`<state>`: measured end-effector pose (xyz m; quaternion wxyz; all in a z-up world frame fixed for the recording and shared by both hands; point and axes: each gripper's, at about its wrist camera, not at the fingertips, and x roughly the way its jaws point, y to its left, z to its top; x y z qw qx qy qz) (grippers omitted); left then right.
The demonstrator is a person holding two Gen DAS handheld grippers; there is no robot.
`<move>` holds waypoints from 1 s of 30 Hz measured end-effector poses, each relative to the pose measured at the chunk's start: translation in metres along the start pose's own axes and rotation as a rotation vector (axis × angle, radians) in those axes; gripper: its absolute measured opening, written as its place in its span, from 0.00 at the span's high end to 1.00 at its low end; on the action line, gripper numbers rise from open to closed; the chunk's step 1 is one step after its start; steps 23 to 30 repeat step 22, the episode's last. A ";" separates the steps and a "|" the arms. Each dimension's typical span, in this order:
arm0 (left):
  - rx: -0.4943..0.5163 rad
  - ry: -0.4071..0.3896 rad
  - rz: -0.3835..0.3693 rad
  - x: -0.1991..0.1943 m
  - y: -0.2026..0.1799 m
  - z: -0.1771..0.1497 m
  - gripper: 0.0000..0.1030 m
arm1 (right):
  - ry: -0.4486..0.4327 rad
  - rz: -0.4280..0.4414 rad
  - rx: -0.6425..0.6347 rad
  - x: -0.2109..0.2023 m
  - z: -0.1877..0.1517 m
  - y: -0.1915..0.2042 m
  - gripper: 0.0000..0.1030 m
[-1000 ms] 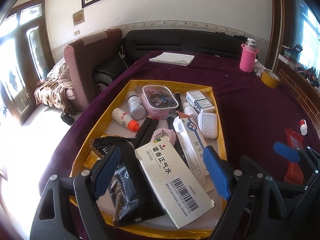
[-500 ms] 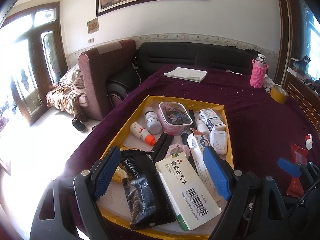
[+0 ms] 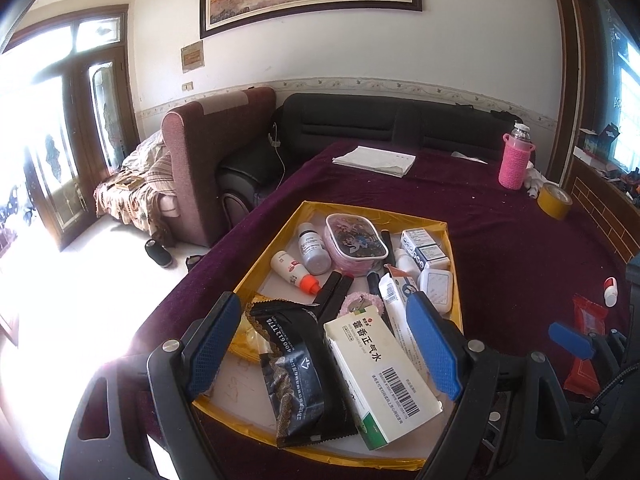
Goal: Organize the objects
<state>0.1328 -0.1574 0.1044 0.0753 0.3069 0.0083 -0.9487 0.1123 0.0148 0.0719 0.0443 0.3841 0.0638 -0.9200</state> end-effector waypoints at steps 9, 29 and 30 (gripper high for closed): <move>-0.007 -0.026 -0.096 -0.015 0.002 0.000 0.08 | -0.012 0.000 -0.008 -0.006 -0.002 0.003 0.27; -0.080 -0.042 0.028 -0.028 0.023 -0.007 0.01 | -0.038 0.000 -0.024 -0.016 -0.003 0.011 0.27; -0.080 -0.042 0.028 -0.028 0.023 -0.007 0.01 | -0.038 0.000 -0.024 -0.016 -0.003 0.011 0.27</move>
